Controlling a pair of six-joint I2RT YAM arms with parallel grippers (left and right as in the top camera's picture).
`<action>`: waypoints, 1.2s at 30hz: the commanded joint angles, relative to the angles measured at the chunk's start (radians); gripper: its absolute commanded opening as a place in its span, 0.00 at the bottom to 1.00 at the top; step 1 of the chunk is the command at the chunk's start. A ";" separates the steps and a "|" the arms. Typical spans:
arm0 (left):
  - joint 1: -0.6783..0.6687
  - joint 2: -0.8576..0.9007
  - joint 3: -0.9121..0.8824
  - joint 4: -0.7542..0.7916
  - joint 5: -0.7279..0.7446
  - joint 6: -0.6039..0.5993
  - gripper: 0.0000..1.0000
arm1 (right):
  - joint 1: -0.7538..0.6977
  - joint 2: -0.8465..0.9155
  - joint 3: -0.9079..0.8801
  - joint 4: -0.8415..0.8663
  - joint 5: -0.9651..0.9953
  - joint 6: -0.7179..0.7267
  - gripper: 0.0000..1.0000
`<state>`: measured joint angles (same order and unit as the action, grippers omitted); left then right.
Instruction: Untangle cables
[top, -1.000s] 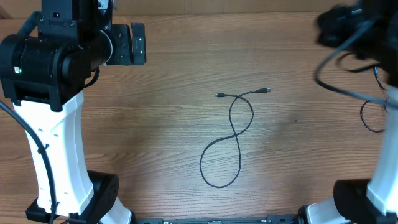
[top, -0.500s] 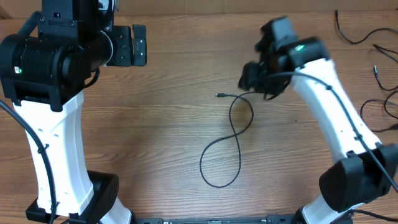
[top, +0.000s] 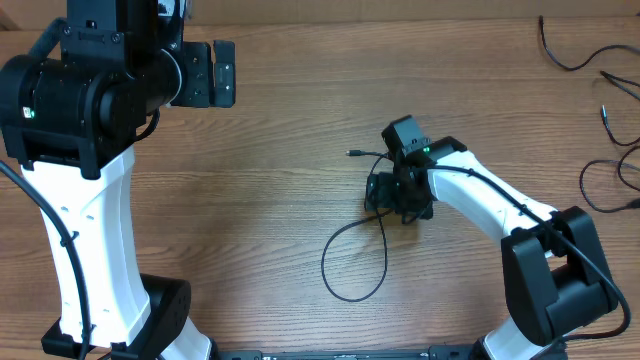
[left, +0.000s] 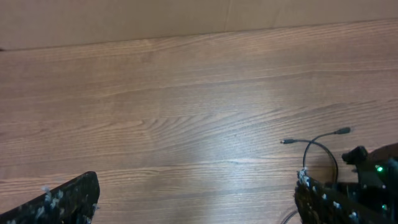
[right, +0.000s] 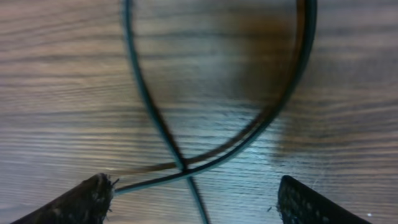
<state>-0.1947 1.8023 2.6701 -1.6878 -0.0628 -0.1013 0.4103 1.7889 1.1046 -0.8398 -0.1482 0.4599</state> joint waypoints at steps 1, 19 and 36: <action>-0.004 -0.009 0.002 -0.002 0.008 0.012 1.00 | 0.002 -0.023 -0.043 0.024 0.016 0.012 0.85; -0.004 -0.009 0.002 -0.002 0.008 0.013 1.00 | 0.048 0.125 -0.059 0.128 0.017 0.072 0.84; -0.004 -0.009 0.002 -0.002 0.008 0.020 1.00 | 0.074 0.143 0.003 0.140 0.044 0.063 0.04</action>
<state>-0.1947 1.8023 2.6698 -1.6878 -0.0624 -0.1001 0.4675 1.8755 1.1004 -0.6685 -0.1448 0.5270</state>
